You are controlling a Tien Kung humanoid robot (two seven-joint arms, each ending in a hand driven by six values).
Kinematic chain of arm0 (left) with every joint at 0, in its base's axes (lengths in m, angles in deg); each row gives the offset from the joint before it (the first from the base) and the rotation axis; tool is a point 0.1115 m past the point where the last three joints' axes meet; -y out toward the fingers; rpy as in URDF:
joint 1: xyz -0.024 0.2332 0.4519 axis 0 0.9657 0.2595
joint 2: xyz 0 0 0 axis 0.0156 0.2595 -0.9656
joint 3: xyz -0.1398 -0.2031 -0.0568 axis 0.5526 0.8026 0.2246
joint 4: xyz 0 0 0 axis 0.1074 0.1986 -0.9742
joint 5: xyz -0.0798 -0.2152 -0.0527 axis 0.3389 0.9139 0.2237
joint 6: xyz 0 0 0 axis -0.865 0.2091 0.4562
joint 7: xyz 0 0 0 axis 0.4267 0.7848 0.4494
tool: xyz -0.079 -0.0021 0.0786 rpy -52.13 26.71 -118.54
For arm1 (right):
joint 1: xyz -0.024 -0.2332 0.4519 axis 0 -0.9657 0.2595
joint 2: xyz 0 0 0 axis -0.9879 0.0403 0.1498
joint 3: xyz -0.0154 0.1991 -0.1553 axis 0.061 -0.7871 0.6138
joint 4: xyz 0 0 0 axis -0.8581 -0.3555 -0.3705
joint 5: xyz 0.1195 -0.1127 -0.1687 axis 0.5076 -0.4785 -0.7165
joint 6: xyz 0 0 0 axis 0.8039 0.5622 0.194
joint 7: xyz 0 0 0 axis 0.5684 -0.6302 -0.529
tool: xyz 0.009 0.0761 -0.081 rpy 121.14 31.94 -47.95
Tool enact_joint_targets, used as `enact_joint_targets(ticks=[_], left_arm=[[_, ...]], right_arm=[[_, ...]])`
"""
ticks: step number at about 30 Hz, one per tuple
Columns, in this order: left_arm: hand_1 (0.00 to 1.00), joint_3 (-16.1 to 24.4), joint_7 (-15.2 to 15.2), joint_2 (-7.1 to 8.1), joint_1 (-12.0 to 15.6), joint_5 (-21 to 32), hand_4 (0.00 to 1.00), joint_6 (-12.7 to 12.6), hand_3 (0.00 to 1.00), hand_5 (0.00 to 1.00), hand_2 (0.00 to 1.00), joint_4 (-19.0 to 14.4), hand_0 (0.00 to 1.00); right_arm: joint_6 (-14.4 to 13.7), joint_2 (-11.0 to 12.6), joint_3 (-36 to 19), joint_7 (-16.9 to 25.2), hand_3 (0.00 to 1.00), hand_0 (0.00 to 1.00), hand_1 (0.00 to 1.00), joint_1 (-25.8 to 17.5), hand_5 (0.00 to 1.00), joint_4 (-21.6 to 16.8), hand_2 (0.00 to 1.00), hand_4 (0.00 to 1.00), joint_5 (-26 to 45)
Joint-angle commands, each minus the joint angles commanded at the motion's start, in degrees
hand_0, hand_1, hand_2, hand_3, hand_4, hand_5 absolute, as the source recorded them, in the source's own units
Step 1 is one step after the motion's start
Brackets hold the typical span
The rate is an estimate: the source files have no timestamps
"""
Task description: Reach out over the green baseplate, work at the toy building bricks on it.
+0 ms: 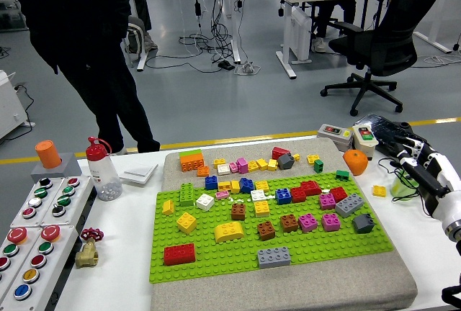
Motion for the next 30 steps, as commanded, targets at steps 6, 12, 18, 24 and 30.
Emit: enact_joint_targets(ticks=[6,12,18,24,30], left_arm=[[0.605,-0.2,0.1,0.07,0.0,0.3,0.357,-0.1,0.474,0.997,0.611,0.0,0.638],[0.604,-0.1,0.1,0.19,0.1,0.2,0.357,-0.2,0.469,0.997,0.611,0.0,0.638],[0.604,-0.2,0.1,0.22,0.3,0.3,0.357,-0.2,0.469,0.997,0.611,0.0,0.638],[0.603,-0.2,0.0,0.20,0.5,0.2,0.356,-0.2,0.467,0.996,0.611,-0.1,0.637],[0.603,-0.1,-0.2,0.21,0.6,0.0,0.356,-0.2,0.466,0.998,0.611,-0.1,0.638]], right_arm=[[-0.8,2.5,4.1,0.3,0.769,0.673,0.721,1.8,0.192,0.4,0.733,0.725,-10.3],[0.2,5.0,9.9,-0.3,0.713,0.494,0.627,5.3,0.146,1.1,0.678,0.705,-22.8],[3.9,5.6,14.9,-3.1,0.710,0.461,0.598,8.3,0.142,1.9,0.648,0.704,-35.3],[7.1,5.4,18.3,-4.8,0.702,0.445,0.579,10.3,0.125,2.6,0.606,0.696,-48.2],[8.0,5.1,23.0,-5.2,0.700,0.417,0.570,12.5,0.122,4.1,0.625,0.692,-60.9]])
